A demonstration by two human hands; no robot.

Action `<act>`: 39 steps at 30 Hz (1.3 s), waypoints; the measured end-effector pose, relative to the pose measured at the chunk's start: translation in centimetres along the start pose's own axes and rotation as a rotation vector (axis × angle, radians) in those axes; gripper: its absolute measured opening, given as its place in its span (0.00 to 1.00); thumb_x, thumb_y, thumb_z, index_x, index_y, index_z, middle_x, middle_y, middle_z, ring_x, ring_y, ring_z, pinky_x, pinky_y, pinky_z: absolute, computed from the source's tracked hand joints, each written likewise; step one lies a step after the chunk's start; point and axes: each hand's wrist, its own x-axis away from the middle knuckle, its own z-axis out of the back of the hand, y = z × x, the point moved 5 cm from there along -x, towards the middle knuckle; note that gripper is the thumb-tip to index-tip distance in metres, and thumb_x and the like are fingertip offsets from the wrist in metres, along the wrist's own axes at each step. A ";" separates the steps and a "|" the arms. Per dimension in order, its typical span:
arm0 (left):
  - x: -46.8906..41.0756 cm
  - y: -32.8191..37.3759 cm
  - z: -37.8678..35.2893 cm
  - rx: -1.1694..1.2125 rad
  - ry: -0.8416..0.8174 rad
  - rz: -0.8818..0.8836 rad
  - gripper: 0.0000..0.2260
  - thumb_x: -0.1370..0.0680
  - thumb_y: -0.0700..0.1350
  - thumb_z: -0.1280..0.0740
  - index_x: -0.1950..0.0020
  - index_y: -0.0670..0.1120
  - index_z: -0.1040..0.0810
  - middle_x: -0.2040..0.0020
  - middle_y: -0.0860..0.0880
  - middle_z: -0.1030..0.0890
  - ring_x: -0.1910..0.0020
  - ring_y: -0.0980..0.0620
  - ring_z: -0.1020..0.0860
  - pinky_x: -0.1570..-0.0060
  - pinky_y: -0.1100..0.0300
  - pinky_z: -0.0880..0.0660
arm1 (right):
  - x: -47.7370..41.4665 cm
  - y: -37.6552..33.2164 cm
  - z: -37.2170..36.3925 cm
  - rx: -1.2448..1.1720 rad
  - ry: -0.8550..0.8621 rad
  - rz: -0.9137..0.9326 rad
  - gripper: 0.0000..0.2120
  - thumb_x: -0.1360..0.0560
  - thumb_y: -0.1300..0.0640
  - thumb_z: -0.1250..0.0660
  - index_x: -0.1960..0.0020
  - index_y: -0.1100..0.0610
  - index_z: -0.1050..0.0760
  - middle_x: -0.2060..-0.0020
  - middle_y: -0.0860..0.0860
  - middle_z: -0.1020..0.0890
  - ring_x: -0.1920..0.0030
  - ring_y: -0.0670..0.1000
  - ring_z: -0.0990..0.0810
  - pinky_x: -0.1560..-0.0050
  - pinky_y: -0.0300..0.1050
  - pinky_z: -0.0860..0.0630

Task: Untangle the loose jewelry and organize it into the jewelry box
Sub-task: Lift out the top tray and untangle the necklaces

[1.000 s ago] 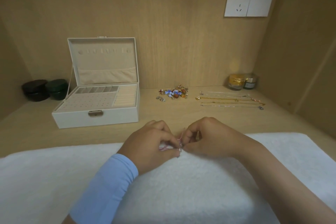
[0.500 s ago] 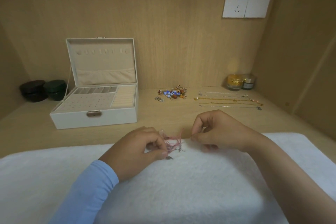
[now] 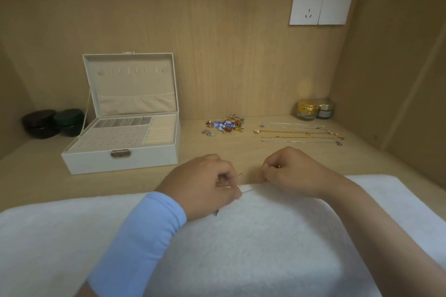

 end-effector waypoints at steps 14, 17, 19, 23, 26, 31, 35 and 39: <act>-0.7 -2.5 -2.0 0.171 -0.001 0.154 0.06 0.25 0.54 0.31 0.62 0.58 0.18 0.66 0.62 0.19 0.66 0.62 0.23 0.59 0.60 0.24 | 0.4 -0.9 -0.6 0.156 0.016 0.087 0.08 0.29 0.52 0.33 0.59 0.44 0.16 0.57 0.39 0.19 0.54 0.39 0.20 0.47 0.46 0.21; -0.6 -2.9 -2.0 0.255 0.008 0.171 0.07 0.24 0.51 0.31 0.62 0.57 0.19 0.67 0.60 0.18 0.67 0.60 0.23 0.59 0.60 0.24 | 0.3 -1.9 -2.2 0.160 -0.001 0.091 0.08 0.29 0.49 0.34 0.60 0.47 0.16 0.61 0.36 0.17 0.58 0.40 0.19 0.52 0.46 0.19; -0.5 -3.0 -1.8 0.292 0.025 0.176 0.06 0.23 0.50 0.32 0.60 0.56 0.19 0.66 0.59 0.17 0.66 0.59 0.21 0.58 0.59 0.24 | 0.1 -2.3 -3.2 0.183 -0.026 0.118 0.06 0.31 0.46 0.33 0.61 0.44 0.17 0.62 0.36 0.17 0.59 0.41 0.19 0.55 0.44 0.19; -0.1 -4.1 -0.9 0.239 0.091 0.226 0.06 0.22 0.51 0.34 0.58 0.55 0.21 0.68 0.59 0.18 0.65 0.60 0.20 0.56 0.59 0.24 | -0.5 -2.1 -3.4 0.129 -0.045 0.125 0.02 0.31 0.48 0.25 0.63 0.43 0.16 0.65 0.35 0.18 0.63 0.36 0.21 0.62 0.36 0.26; 0.5 -5.3 -0.2 0.043 0.135 0.291 0.07 0.22 0.53 0.36 0.59 0.57 0.23 0.65 0.57 0.18 0.60 0.56 0.21 0.55 0.58 0.24 | -0.6 -2.0 -3.4 0.084 -0.091 0.131 0.04 0.31 0.50 0.23 0.64 0.43 0.16 0.67 0.35 0.18 0.67 0.36 0.22 0.65 0.32 0.31; 1.3 -5.2 0.6 -0.083 0.169 0.262 0.04 0.21 0.49 0.37 0.51 0.59 0.24 0.51 0.57 0.25 0.49 0.54 0.24 0.49 0.56 0.26 | -0.6 -2.3 -3.1 0.136 -0.097 0.123 0.04 0.27 0.50 0.27 0.60 0.48 0.16 0.71 0.35 0.20 0.69 0.35 0.23 0.66 0.32 0.30; 0.7 -2.6 0.1 0.034 0.175 0.017 0.11 0.24 0.42 0.36 0.49 0.58 0.22 0.49 0.59 0.26 0.46 0.57 0.29 0.46 0.57 0.28 | -0.7 -2.5 -3.3 0.183 -0.115 0.119 0.05 0.27 0.50 0.30 0.59 0.48 0.16 0.71 0.35 0.20 0.70 0.36 0.23 0.66 0.33 0.29; -0.1 -2.3 -1.1 -0.124 0.073 -0.007 0.06 0.24 0.56 0.32 0.50 0.60 0.18 0.50 0.60 0.24 0.46 0.58 0.30 0.46 0.58 0.29 | -0.7 -2.5 -3.1 0.226 -0.114 0.134 0.05 0.26 0.50 0.30 0.59 0.48 0.17 0.70 0.37 0.19 0.68 0.36 0.23 0.66 0.33 0.29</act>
